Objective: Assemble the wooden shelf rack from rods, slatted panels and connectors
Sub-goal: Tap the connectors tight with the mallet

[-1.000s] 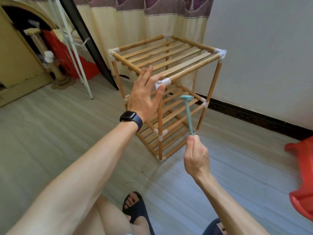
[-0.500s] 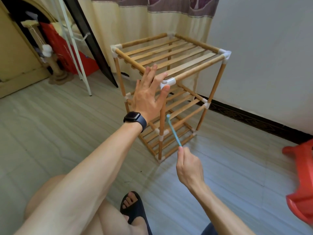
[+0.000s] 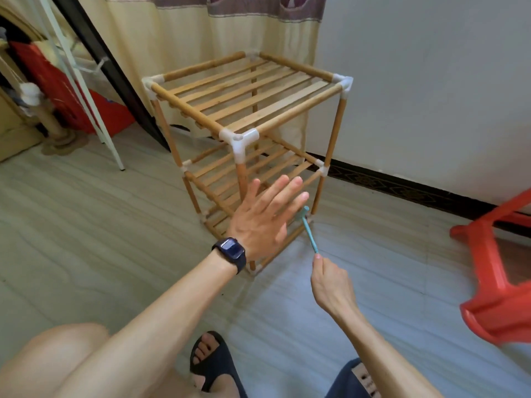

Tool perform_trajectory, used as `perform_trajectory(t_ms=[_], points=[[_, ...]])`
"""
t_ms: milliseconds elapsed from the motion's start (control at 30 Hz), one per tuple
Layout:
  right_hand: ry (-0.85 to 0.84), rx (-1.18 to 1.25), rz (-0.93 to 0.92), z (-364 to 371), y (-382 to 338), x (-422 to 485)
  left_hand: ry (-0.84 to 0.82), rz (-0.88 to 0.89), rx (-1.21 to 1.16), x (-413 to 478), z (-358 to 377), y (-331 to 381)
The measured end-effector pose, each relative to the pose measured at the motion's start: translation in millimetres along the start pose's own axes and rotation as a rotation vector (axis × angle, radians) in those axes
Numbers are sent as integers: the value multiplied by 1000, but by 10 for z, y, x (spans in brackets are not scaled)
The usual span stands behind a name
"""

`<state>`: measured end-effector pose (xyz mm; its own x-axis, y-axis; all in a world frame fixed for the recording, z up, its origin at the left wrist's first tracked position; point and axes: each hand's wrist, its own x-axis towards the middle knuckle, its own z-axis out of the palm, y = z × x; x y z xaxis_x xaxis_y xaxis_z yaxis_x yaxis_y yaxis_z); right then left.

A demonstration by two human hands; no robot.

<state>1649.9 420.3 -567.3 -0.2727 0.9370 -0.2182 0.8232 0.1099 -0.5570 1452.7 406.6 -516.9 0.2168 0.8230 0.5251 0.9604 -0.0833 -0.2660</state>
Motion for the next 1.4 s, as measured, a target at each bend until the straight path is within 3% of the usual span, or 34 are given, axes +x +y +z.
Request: perform_trajectory(t_ms=[67, 133, 200, 267, 500, 600, 700, 833, 933, 1067, 1233, 1400], points=[[1, -1, 60, -56, 111, 25, -334, -119, -105, 68, 191, 216], [17, 36, 82, -97, 204, 58, -604, -432, -249, 228, 411, 298], [28, 53, 105, -135, 266, 62, -711, -649, -355, 334, 629, 289], [42, 81, 102, -150, 312, 73, -762, -740, -415, 377, 781, 232], [113, 120, 67, -96, 318, 129, -696, -767, -445, 136, 742, 134], [146, 98, 12, -39, 273, 90, -654, -675, -389, -207, 665, -161], [175, 36, -42, -3, 245, 22, -721, -563, -326, -533, 561, -468], [163, -73, -52, 42, 200, -78, -790, -592, -257, -735, 440, -683], [107, -153, -69, 75, 181, -146, -801, -628, -277, -760, 412, -691], [88, -200, -63, 97, 142, -200, -731, -535, -356, -600, 380, -317], [110, -116, -64, -44, 75, -233, -720, -570, -312, -475, 451, 103], [286, 132, -301, -231, -98, -264, -741, -520, -295, -536, 461, 59]])
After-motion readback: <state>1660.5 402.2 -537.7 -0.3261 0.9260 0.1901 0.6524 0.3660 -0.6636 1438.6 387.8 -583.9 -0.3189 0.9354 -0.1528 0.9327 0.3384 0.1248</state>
